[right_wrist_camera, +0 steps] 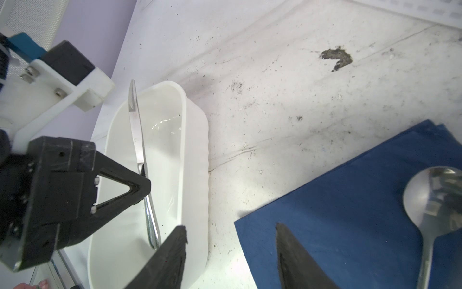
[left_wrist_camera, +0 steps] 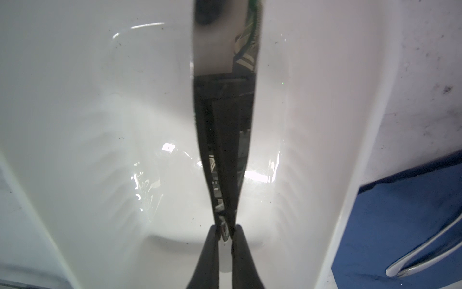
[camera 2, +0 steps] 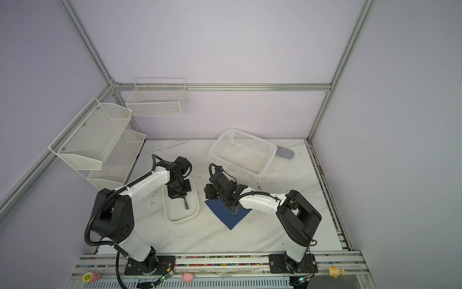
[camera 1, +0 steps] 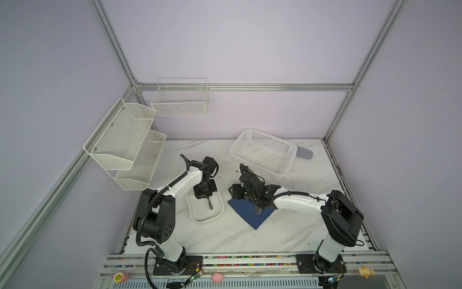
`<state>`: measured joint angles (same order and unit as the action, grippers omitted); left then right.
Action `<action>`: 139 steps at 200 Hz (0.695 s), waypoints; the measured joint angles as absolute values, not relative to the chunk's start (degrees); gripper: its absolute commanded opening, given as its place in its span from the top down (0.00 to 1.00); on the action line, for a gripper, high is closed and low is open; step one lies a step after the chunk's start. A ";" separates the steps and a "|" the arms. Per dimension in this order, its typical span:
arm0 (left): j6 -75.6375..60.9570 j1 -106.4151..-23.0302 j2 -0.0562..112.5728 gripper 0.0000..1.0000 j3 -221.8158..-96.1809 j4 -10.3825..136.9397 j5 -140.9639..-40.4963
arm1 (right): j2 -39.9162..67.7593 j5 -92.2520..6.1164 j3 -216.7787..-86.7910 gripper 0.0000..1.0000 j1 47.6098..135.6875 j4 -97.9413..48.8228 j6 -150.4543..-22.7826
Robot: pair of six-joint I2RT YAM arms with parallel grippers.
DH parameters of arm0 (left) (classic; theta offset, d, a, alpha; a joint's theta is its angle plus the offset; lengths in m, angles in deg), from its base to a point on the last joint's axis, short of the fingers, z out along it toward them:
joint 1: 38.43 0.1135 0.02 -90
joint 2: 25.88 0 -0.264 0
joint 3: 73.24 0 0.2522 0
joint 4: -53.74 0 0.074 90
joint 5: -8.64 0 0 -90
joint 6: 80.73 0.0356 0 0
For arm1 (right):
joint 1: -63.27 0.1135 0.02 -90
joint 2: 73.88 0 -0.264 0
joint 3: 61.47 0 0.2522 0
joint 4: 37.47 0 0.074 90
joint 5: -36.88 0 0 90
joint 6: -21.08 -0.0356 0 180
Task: Place the utensils on the paper napkin and roll it up
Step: 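Lift the silver knife out of the white tub with the left gripper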
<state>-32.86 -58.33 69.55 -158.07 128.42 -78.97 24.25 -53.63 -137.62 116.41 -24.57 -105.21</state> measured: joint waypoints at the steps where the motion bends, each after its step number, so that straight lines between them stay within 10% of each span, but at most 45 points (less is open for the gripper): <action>1: -32.86 -58.33 69.55 0.92 -158.07 128.42 -78.97 | 24.25 -53.63 -137.62 0.41 116.41 -24.57 -105.21; 139: -29.96 -58.33 69.58 0.92 -160.82 130.28 -80.54 | 22.48 -55.14 -137.34 0.41 116.39 -24.55 -105.06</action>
<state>-29.96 -58.33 69.58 -160.82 130.28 -80.54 22.48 -55.14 -137.34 116.39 -24.55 -105.06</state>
